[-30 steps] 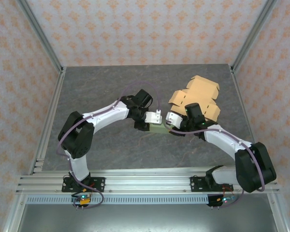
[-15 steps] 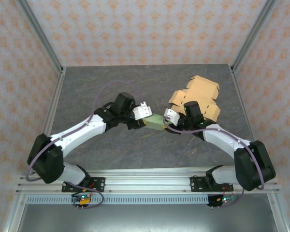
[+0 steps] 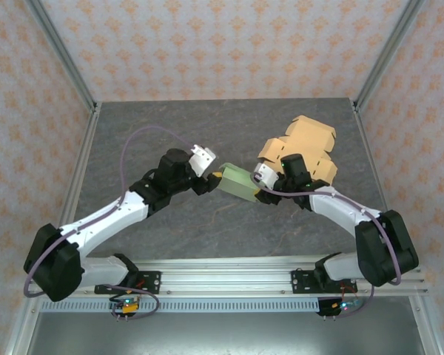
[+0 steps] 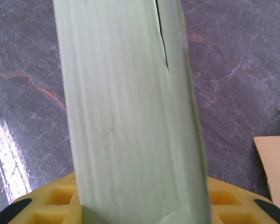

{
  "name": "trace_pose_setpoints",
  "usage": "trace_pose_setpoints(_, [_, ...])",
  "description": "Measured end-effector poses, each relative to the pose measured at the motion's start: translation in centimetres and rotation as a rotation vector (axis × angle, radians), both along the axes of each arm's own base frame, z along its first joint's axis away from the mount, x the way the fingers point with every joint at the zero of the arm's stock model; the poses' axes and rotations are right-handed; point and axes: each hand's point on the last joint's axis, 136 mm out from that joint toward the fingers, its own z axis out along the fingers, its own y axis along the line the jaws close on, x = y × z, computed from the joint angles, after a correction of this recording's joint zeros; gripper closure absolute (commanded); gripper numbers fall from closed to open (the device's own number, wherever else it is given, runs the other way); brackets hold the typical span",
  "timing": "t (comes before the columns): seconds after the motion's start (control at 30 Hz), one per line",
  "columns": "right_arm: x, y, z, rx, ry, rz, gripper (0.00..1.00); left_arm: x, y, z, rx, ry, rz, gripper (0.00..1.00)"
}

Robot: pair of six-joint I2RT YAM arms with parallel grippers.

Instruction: Fold the paper box

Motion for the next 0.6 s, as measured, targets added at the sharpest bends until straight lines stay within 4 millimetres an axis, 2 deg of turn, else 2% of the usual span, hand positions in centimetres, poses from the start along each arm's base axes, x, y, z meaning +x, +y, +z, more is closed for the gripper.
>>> trace_pose_setpoints(0.13, [0.4, -0.4, 0.0, -0.024, 0.026, -0.032, 0.59, 1.4, -0.5, -1.6, -0.036, 0.065, 0.063, 0.53])
trace_pose_setpoints(0.2, [0.6, -0.6, 0.0, -0.043, 0.041, -0.050, 0.59, 2.0, -1.1, -2.1, -0.049, 0.088, 0.063, 0.53])
trace_pose_setpoints(0.27, [0.9, -0.8, 0.1, -0.067, 0.051, -0.064, 0.59, 2.6, -1.8, -2.2, -0.076, 0.107, 0.062, 0.47])
trace_pose_setpoints(0.33, [1.1, -1.0, 0.1, -0.085, 0.053, -0.076, 0.59, 2.9, -2.3, -2.1, -0.119, 0.132, 0.065, 0.36])
trace_pose_setpoints(0.4, [1.1, -1.3, -0.1, -0.099, 0.060, -0.084, 0.59, 3.4, -2.9, -1.7, -0.174, 0.171, 0.078, 0.32])
trace_pose_setpoints(0.47, [1.0, -1.4, -0.1, -0.103, 0.065, -0.085, 0.59, 4.5, -3.6, -0.9, -0.236, 0.212, 0.086, 0.20])
trace_pose_setpoints(0.5, [1.0, -1.4, -0.1, -0.104, 0.068, -0.084, 0.59, 5.1, -4.0, -0.6, -0.271, 0.238, 0.093, 0.05])
trace_pose_setpoints(0.53, [0.9, -1.4, -0.1, -0.105, 0.069, -0.084, 0.59, 5.7, -4.2, -0.4, -0.303, 0.260, 0.103, 0.00])
trace_pose_setpoints(0.6, [0.9, -1.4, -0.1, -0.105, 0.071, -0.084, 0.59, 6.5, -4.1, -0.6, -0.372, 0.320, 0.132, 0.00])
